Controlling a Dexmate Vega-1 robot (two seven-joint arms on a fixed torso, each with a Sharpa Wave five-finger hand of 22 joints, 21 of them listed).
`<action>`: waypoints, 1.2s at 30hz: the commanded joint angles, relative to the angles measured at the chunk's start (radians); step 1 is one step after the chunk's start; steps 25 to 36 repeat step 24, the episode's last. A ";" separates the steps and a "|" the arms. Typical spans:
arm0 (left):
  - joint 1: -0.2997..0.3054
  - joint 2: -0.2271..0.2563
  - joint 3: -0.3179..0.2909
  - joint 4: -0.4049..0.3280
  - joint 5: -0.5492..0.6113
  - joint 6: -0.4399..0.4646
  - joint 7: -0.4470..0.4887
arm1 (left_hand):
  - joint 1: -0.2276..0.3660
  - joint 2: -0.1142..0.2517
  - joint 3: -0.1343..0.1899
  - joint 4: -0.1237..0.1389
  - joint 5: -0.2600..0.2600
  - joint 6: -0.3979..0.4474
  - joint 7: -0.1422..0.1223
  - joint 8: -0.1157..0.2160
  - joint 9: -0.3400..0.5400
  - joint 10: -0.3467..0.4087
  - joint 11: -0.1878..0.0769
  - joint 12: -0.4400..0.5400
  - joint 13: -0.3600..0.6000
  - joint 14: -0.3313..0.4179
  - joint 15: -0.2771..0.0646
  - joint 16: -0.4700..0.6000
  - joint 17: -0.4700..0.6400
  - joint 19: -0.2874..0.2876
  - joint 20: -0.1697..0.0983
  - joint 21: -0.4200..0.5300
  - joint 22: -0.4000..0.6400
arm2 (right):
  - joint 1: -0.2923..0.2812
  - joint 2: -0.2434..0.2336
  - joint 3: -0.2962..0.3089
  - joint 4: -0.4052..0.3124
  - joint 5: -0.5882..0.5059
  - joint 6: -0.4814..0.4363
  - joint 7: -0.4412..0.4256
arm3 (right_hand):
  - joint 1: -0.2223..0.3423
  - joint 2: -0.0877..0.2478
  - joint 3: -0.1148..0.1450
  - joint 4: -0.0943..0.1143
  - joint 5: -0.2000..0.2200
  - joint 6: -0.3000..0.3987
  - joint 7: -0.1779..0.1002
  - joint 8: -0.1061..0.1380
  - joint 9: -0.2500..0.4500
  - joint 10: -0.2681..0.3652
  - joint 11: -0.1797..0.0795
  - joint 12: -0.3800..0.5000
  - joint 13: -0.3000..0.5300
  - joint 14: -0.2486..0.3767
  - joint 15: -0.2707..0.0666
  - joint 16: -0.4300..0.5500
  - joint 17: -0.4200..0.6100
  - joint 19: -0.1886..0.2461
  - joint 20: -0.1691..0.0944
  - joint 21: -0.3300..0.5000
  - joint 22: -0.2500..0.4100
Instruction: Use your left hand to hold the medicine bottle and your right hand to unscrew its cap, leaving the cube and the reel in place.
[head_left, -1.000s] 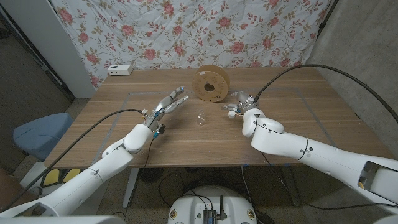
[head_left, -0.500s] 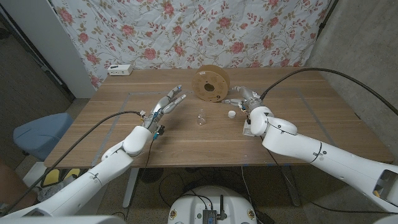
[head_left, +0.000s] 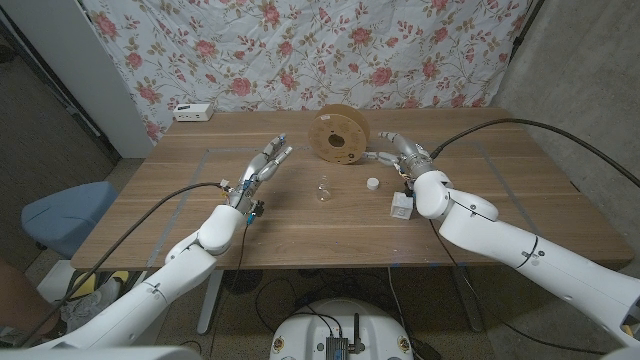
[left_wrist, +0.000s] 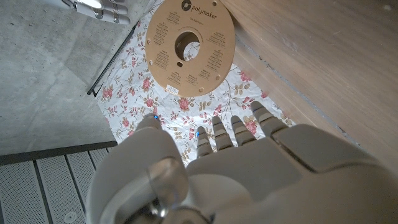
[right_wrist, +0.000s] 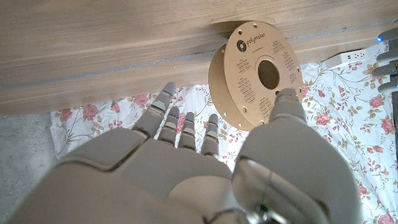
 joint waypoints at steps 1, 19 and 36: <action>0.009 -0.021 -0.018 0.008 -0.038 -0.021 0.007 | 0.001 0.016 0.013 0.001 -0.002 -0.002 0.005 0.005 0.000 0.000 0.008 0.006 0.000 0.010 0.003 0.005 0.000 0.007 0.002 -0.003 0.002 | -0.101 0.013 0.143 0.063 0.062 0.215 -0.018 | -0.017 0.009 -0.001 0.012 -0.006 -0.011 -0.006 -0.004 0.002 0.011 0.002 0.004 0.001 -0.002 -0.007 0.001 0.005 0.002 -0.007 0.001 0.001; -0.005 -0.049 -0.023 0.070 -0.086 -0.062 -0.020 | 0.002 0.047 0.033 0.007 -0.002 -0.013 0.013 0.000 0.000 -0.001 0.015 0.005 0.000 0.009 0.016 0.004 0.001 0.009 0.007 -0.007 0.003 | -0.158 0.052 0.241 0.143 0.145 0.398 -0.021 | -0.089 0.028 -0.019 0.051 -0.022 -0.011 0.009 0.003 0.000 0.030 0.007 0.005 -0.001 0.005 -0.011 0.004 0.007 0.013 -0.016 -0.001 0.000; -0.010 -0.051 -0.022 0.089 -0.093 -0.071 -0.028 | 0.001 0.052 0.038 0.009 -0.002 -0.019 0.013 -0.002 0.000 0.000 0.019 0.006 0.000 0.009 0.019 0.004 0.001 0.009 0.008 -0.007 0.003 | -0.163 0.070 0.253 0.178 0.163 0.444 -0.026 | -0.105 0.031 -0.024 0.060 -0.025 -0.012 0.008 0.004 -0.001 0.032 0.007 0.005 -0.002 0.005 -0.012 0.004 0.007 0.012 -0.019 -0.003 0.000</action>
